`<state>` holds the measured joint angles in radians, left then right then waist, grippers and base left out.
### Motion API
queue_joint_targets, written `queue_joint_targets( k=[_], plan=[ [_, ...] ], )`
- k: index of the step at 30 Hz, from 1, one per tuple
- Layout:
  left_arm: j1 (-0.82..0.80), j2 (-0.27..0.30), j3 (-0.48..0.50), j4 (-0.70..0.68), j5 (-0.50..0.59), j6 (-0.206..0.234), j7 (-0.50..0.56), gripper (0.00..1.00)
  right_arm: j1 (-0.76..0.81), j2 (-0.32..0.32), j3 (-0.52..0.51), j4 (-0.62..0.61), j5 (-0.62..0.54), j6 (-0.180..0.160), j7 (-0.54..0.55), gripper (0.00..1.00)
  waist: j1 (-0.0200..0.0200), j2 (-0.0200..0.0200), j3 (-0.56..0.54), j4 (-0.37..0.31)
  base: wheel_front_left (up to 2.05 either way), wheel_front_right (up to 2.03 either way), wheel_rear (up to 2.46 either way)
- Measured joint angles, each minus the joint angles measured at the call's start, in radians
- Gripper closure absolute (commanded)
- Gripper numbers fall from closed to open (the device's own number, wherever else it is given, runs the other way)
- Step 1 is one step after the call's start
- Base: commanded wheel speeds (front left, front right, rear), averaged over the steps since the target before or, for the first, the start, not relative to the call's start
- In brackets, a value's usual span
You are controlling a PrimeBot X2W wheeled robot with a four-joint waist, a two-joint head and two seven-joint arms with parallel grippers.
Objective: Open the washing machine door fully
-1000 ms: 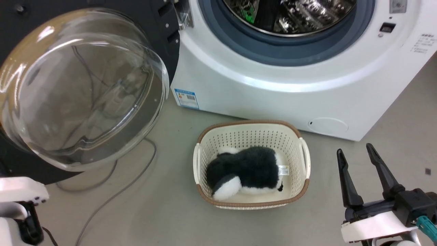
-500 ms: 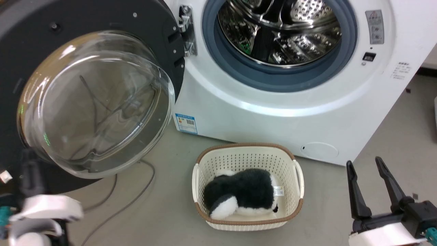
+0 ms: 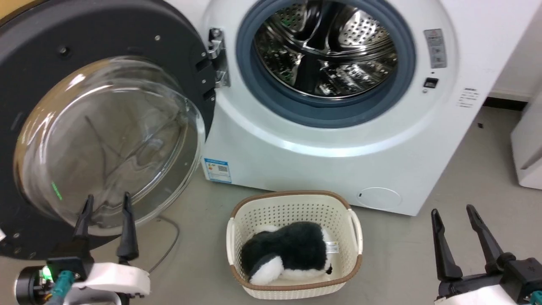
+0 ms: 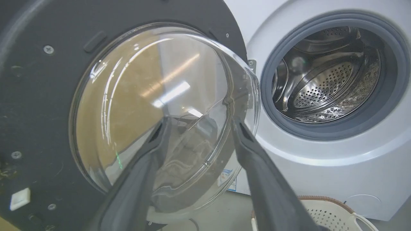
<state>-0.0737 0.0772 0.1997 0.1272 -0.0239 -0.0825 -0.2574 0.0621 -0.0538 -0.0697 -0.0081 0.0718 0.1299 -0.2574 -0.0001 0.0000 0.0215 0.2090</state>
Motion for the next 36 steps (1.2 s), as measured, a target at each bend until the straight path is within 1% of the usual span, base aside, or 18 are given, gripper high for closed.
queue_joint_targets(
  k=[8, 15, 26, 29, 30, 36],
  plan=[
    [0.036, -0.006, -0.050, -0.001, 0.008, 0.005, 0.000, 0.00, 0.005, 0.000, -0.002, -0.002, 0.000, 0.000, 0.000, 0.00, 0.0000, 0.0000, -0.007, -0.060, 0.00, 0.00, 0.00],
    [0.057, -0.009, -0.085, -0.001, 0.021, 0.019, 0.000, 0.00, 0.012, 0.000, 0.000, -0.005, 0.000, 0.000, 0.000, 0.00, 0.0000, 0.0000, -0.007, -0.119, 0.00, 0.00, 0.00],
    [0.075, -0.019, -0.106, -0.012, 0.006, 0.021, 0.000, 0.00, 0.012, 0.000, -0.012, -0.020, 0.000, 0.000, 0.000, 0.00, 0.0000, 0.0000, -0.005, -0.200, 0.00, 0.00, 0.00],
    [0.075, -0.019, -0.112, -0.012, 0.003, 0.020, 0.000, 0.00, 0.012, 0.000, -0.014, -0.021, 0.000, 0.000, 0.000, 0.00, 0.0000, 0.0000, -0.005, -0.209, 0.00, 0.00, 0.00],
    [0.075, -0.020, -0.112, -0.013, 0.001, 0.019, 0.000, 1.00, 0.012, 0.000, -0.015, -0.021, 0.000, 0.000, 0.000, 1.00, 0.0000, 0.0000, -0.005, -0.212, 0.00, 0.00, 0.00],
    [0.075, -0.022, -0.117, -0.011, 0.002, 0.019, 0.003, 1.00, 0.012, 0.000, -0.013, -0.021, 0.000, 0.000, 0.002, 1.00, 0.0000, 0.0000, -0.006, -0.212, 0.00, 0.00, 0.00]
  ],
)
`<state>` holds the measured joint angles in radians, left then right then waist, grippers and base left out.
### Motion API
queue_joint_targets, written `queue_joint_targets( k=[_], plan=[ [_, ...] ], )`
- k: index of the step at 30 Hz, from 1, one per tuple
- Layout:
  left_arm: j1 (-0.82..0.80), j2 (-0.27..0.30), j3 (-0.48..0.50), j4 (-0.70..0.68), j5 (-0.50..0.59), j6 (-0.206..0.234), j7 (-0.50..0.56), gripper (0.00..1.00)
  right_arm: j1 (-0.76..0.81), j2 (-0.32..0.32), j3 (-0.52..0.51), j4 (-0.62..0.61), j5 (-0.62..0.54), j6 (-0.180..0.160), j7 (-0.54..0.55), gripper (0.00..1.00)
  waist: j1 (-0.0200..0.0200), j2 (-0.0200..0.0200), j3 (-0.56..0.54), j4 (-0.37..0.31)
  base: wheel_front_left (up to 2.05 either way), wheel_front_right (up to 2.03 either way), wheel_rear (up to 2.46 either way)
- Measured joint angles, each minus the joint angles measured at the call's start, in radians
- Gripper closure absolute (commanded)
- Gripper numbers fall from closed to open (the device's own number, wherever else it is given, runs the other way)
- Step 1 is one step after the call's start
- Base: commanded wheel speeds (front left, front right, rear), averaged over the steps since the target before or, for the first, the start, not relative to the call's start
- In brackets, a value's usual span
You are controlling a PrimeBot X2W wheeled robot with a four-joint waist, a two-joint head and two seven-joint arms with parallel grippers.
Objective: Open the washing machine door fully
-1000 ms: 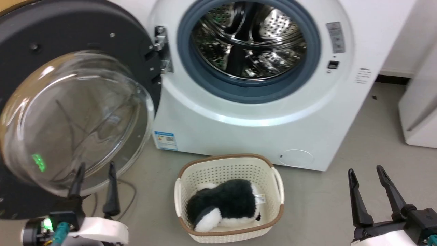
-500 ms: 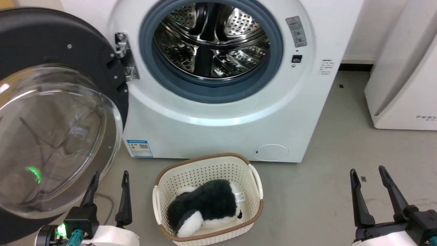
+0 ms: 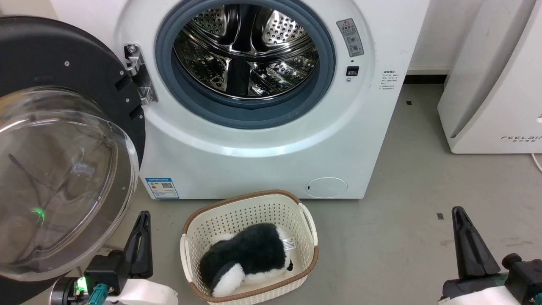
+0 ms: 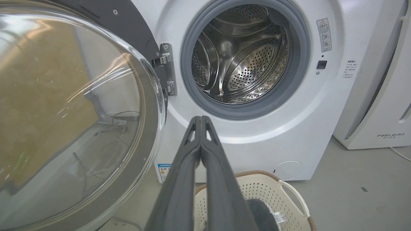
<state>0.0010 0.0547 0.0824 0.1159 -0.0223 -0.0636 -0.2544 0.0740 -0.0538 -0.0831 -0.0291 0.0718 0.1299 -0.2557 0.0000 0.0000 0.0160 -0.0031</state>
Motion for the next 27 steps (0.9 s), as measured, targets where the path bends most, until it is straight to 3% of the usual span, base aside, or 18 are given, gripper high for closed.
queue_joint_targets(
  k=[27],
  plan=[
    [0.000, -0.001, -0.014, -0.022, 0.002, 0.009, 0.053, 1.00, -0.002, 0.000, 0.016, 0.003, -0.011, 0.000, 0.054, 1.00, 0.0000, 0.0000, -0.004, 0.001, 0.00, 0.00, 0.00]
  ],
)
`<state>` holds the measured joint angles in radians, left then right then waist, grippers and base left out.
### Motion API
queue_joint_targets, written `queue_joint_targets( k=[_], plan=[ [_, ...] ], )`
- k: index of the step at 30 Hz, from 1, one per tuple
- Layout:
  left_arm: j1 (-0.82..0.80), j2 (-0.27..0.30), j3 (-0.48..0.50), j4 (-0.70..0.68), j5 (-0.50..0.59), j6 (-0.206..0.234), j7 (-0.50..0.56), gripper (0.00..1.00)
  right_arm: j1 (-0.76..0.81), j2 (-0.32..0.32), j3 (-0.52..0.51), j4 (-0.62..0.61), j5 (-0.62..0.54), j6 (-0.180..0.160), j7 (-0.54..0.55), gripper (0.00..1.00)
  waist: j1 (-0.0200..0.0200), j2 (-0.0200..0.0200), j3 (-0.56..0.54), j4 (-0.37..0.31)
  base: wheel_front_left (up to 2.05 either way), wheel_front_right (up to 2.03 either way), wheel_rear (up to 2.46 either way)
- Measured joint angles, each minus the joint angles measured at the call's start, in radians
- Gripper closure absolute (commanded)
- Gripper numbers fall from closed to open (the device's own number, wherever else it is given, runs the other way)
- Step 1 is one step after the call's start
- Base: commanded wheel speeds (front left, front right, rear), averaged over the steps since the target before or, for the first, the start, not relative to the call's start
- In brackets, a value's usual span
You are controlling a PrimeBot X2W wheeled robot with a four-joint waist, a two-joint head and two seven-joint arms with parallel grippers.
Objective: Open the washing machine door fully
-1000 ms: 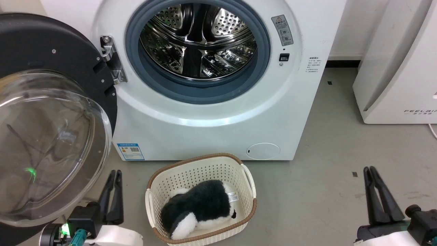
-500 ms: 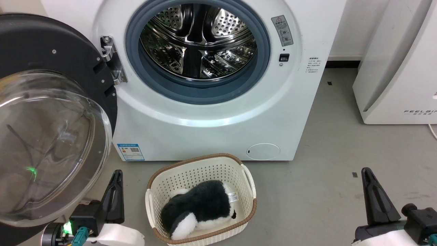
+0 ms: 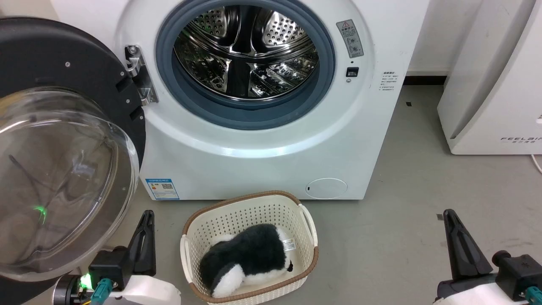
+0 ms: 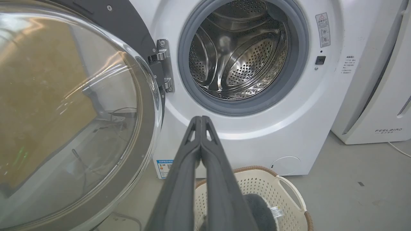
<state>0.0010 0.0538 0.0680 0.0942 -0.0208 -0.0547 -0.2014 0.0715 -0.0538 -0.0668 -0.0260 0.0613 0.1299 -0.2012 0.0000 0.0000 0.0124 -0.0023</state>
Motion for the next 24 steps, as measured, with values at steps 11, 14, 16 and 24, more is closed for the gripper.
queue_joint_targets(
  k=[11, 14, 16, 24],
  plan=[
    [0.000, 0.000, -0.010, -0.008, 0.001, 0.004, 0.026, 1.00, -0.002, 0.000, 0.007, 0.004, -0.002, 0.000, 0.024, 1.00, 0.0001, 0.0000, -0.001, 0.000, 0.00, 0.00, 0.00],
    [0.000, 0.000, -0.013, -0.012, 0.001, 0.005, 0.031, 1.00, -0.011, 0.000, 0.009, 0.005, -0.005, 0.000, 0.029, 1.00, 0.0001, 0.0000, -0.002, 0.000, 0.00, 0.00, 0.00],
    [0.000, 0.000, -0.014, -0.013, 0.001, 0.009, 0.034, 1.00, -0.013, 0.000, 0.010, 0.005, -0.008, 0.000, 0.033, 1.00, 0.0001, 0.0000, -0.002, 0.000, 0.00, 0.00, 0.00],
    [0.000, -0.001, -0.019, -0.022, 0.001, 0.012, 0.051, 1.00, -0.016, 0.000, 0.016, 0.008, -0.016, 0.000, 0.049, 1.00, 0.0001, 0.0000, -0.003, 0.001, 0.00, 0.00, 0.00]
  ],
)
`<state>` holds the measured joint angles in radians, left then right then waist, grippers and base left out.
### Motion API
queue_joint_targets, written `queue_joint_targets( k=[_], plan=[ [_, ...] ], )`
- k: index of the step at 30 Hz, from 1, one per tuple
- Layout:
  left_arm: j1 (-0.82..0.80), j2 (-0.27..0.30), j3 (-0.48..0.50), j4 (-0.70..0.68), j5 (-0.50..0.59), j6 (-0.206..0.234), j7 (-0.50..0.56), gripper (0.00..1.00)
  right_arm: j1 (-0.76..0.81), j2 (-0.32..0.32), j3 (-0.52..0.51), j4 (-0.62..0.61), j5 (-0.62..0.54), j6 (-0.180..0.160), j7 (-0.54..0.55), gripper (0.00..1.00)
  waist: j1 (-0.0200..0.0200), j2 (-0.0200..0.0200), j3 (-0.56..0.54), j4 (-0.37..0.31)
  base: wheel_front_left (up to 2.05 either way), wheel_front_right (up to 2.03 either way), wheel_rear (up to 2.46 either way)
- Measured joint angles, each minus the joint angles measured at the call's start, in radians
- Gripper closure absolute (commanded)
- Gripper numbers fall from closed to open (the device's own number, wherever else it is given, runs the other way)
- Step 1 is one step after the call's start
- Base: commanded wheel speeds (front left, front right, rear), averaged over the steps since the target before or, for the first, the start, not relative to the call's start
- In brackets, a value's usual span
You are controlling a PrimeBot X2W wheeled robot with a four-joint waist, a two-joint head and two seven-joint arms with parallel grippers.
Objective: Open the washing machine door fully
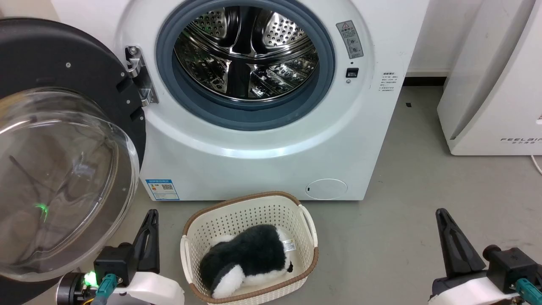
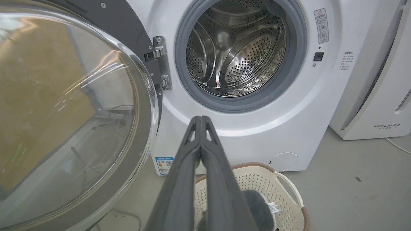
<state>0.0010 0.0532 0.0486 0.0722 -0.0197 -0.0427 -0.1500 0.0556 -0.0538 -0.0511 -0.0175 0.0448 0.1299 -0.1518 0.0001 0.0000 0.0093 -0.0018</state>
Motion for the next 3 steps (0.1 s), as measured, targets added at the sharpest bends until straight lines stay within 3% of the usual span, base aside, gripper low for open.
queue_joint_targets(
  k=[3],
  plan=[
    [0.000, 0.000, -0.002, -0.002, 0.000, 0.000, 0.004, 1.00, -0.003, 0.000, 0.002, 0.000, -0.002, 0.000, 0.007, 1.00, 0.0000, 0.0000, 0.000, 0.000, 0.00, 0.00, 0.00]
  ],
)
